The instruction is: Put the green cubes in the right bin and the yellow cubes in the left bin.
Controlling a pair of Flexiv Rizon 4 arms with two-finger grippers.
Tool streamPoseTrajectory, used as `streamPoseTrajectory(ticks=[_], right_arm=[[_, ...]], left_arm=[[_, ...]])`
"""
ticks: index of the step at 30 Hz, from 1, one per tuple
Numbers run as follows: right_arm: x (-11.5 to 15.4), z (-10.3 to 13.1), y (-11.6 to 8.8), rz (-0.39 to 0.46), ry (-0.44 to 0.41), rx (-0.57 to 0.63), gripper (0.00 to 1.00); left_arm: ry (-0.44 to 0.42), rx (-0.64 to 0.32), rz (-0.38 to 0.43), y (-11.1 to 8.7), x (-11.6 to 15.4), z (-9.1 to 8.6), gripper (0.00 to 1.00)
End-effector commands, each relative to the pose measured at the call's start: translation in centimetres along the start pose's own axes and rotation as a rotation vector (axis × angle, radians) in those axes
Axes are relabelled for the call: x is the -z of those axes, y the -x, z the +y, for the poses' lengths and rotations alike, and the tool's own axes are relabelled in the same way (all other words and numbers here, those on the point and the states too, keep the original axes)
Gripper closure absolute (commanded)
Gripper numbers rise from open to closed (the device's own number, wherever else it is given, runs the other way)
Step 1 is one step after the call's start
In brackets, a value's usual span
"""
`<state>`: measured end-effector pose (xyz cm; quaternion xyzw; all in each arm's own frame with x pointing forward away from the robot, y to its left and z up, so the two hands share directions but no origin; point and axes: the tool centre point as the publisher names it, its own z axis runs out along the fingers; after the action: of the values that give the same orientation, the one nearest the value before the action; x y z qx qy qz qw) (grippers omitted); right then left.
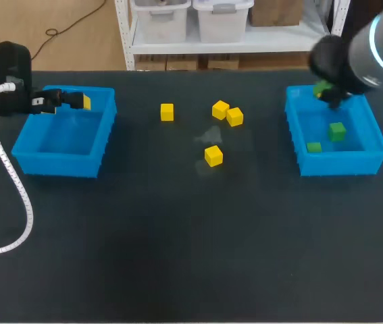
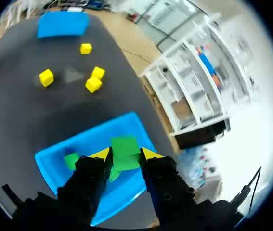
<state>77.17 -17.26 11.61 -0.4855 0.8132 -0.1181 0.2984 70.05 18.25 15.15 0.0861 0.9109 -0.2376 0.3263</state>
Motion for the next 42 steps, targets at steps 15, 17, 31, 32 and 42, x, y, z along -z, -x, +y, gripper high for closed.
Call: streamPoseTrajectory(ticks=[15,17,31,32,42], right_arm=[[-0.2,1.2,-1.5,-0.139,-0.034,-0.708,0.00],[-0.2,1.2,-1.5,-0.139,-0.034,-0.708,0.00],[-0.2,1.2,-1.5,-0.139,-0.034,-0.708,0.00],[-0.2,1.2,-1.5,-0.139,-0.034,-0.708,0.00],[-0.2,1.2,-1.5,-0.139,-0.034,-0.708,0.00]], left_arm=[[-0.010,-0.002,-0.007,-0.1,0.0,0.2,0.00],[-0.010,-0.002,-0.007,-0.1,0.0,0.2,0.00],[-0.010,-0.002,-0.007,-0.1,0.0,0.2,0.00],[-0.004,-0.035,0.032,0.0,-0.3,0.3,0.00],[0.086,-0.347,0.174,2.9,-2.4,-4.2,0.00]])
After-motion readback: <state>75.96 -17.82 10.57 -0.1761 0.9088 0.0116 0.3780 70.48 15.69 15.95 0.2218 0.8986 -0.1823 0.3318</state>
